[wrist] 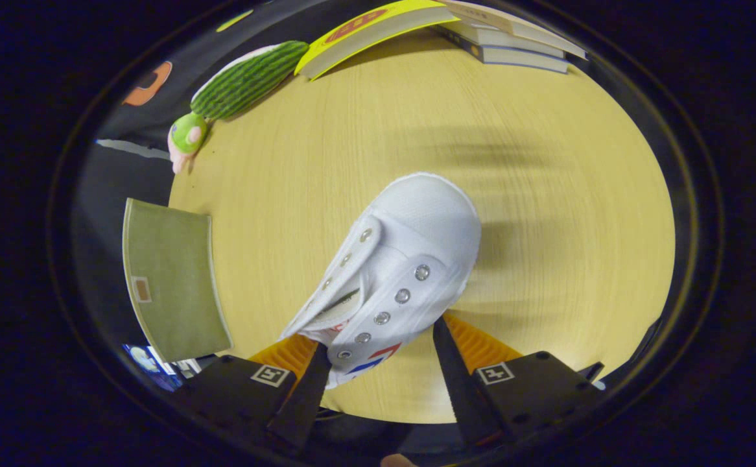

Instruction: Open the storage box then place both shoes into the box .Put the left shoe in first, then the right shoe, with the right side of both shoes facing outward in a uniform manner.

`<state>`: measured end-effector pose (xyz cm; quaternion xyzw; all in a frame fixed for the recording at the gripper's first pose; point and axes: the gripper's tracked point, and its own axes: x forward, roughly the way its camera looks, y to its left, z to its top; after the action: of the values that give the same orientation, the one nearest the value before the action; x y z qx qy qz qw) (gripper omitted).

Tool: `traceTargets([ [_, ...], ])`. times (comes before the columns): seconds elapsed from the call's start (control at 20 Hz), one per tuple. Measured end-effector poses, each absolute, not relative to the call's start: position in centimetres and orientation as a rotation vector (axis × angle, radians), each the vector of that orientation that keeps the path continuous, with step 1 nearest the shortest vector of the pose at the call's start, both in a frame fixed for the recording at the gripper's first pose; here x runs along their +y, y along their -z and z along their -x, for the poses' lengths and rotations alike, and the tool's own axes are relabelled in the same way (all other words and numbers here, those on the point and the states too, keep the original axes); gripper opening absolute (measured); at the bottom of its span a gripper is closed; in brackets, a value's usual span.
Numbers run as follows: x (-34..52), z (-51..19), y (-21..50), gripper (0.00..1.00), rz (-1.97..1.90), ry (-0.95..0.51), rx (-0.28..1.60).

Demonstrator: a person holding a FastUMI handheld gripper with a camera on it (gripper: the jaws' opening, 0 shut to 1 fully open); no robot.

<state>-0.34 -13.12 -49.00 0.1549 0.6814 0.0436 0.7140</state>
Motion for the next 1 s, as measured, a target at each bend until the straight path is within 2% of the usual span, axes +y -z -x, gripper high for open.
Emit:
traceTargets([
  [0.1, -12.7, 1.2, 49.1, 0.74, -0.369, -0.084, 1.530],
  [0.15, -12.2, 1.8, 49.6, 0.58, -0.380, -0.082, 1.545],
  [0.25, -12.3, 1.9, 49.6, 0.38, -0.361, -0.068, 1.535],
  [0.45, -12.6, 1.5, 48.8, 0.15, -0.310, -0.052, 1.492],
  [0.55, -12.5, 1.3, 47.5, 0.10, -0.285, -0.065, 1.472],
  [0.75, -10.3, 1.5, 42.3, 0.10, -0.257, -0.136, 1.476],
  [1.0, -3.6, 1.2, 33.3, 0.10, -0.061, -0.311, 1.476],
])
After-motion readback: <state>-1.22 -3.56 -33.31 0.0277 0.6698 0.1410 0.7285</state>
